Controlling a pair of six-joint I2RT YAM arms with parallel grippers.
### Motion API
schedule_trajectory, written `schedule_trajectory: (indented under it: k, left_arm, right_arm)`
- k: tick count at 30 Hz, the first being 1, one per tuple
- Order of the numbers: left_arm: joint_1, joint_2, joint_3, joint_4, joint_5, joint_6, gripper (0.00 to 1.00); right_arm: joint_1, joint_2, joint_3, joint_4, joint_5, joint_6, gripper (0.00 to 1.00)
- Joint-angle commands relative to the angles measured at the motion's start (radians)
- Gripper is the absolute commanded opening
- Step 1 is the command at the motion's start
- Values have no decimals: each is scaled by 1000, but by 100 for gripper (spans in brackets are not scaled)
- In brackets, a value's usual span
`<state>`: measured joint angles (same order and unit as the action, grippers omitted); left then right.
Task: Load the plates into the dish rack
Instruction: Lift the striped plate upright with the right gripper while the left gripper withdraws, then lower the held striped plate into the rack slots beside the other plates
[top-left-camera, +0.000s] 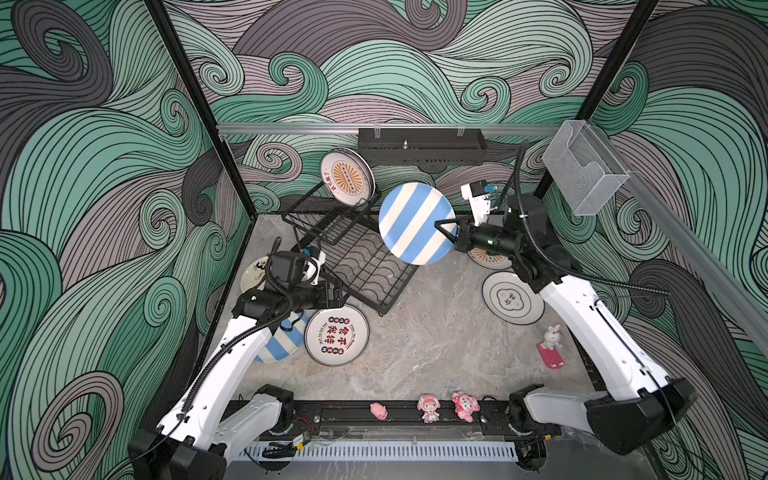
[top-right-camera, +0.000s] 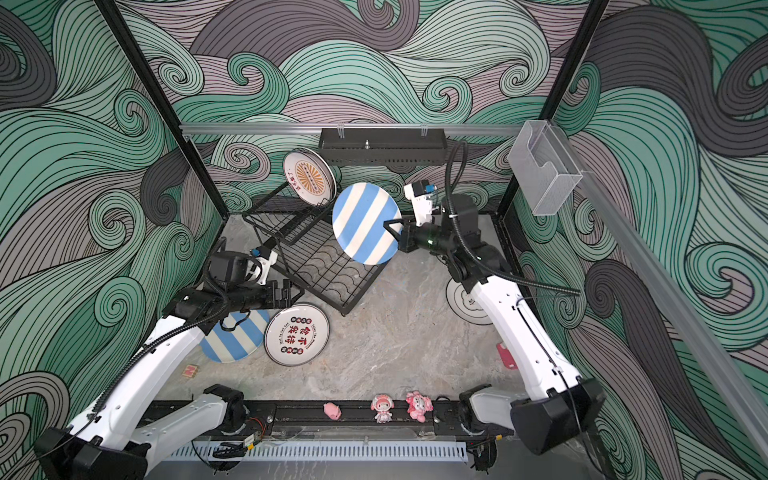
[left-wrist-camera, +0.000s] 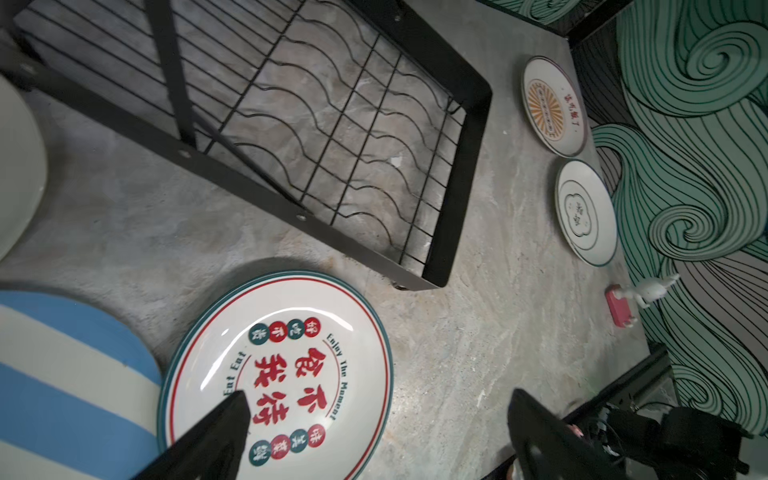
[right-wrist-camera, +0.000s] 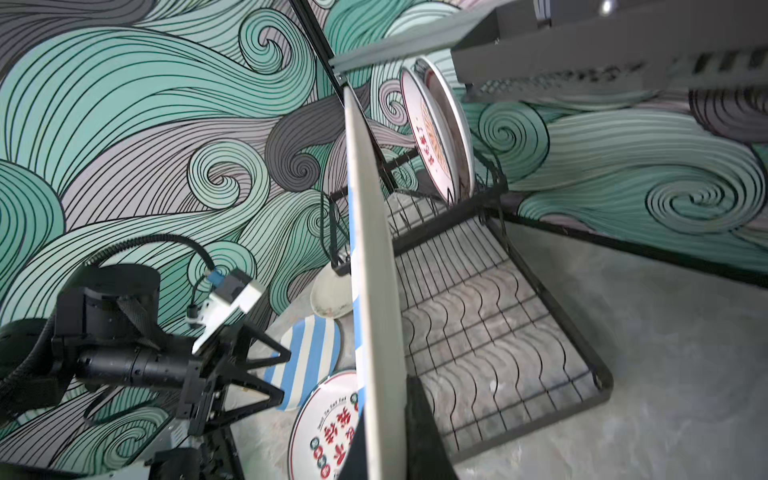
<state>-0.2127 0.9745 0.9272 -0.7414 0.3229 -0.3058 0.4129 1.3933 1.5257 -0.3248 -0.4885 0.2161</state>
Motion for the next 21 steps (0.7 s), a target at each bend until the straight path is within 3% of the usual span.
schedule_trajectory:
  k: [1,16,21]
  left_arm:
    - [38,-29,-29,-40,-15,30,99]
    - [44,-97,-119,-25,-144,68,99]
    - [44,-74,-118,-29,-144,74,98]
  right_arm:
    - [60,119,163,63,98,-93,0]
    - [215,740,1004,-101,267,-463,0]
    - [217,878,1169,-80,293,-478,0]
